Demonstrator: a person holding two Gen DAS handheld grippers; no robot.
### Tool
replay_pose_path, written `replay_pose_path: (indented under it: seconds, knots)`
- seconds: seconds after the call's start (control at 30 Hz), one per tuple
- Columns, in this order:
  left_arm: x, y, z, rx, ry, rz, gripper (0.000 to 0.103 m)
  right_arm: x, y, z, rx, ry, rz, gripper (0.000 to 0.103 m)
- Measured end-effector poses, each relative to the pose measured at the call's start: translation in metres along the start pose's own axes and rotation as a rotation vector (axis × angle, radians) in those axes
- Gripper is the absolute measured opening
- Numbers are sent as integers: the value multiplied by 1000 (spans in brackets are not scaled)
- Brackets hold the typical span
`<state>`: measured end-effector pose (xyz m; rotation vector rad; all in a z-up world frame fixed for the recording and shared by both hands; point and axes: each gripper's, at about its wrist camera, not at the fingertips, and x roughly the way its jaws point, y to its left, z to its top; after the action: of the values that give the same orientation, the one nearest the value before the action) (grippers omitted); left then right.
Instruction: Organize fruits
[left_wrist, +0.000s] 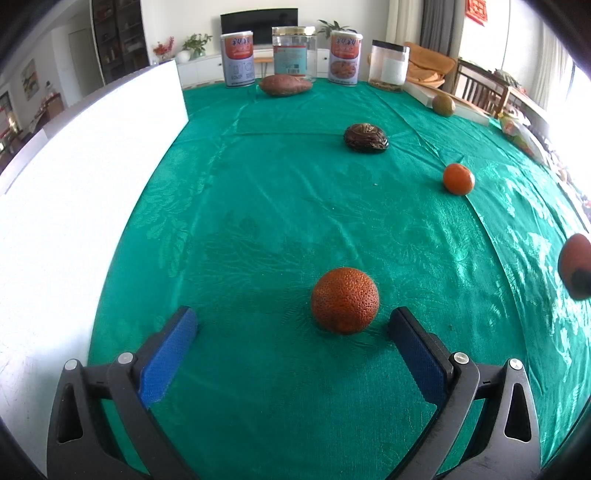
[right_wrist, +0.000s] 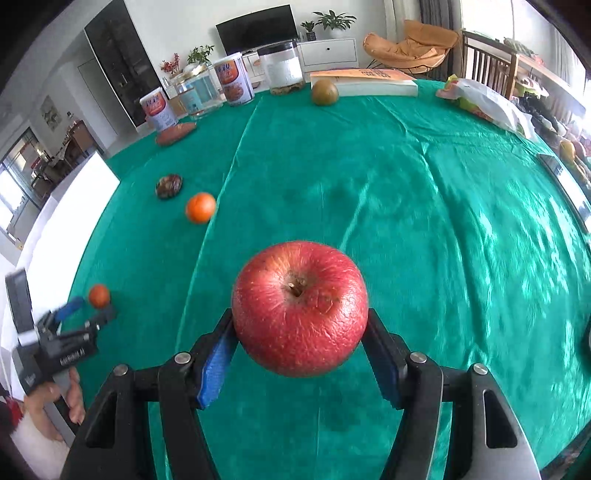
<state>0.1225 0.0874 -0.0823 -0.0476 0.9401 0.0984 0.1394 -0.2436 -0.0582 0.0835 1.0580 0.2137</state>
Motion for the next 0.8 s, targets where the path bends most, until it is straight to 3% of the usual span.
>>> replay_pose_path:
  seconds: [0.13,0.2,0.43,0.8]
  knots:
    - [0,0,0,0,0,0,102,5,24,-24,-97,-83,-106,68]
    - [0,0,0,-1,0,0,102,9,31,-32,-105,-82,-117,88]
    - [0,0,0,-1,0,1,102,16,33,-48,-91,-107,-150,102]
    - [0,0,0,-1,0,0,103,19,34,-45,-79,-118,-158,103]
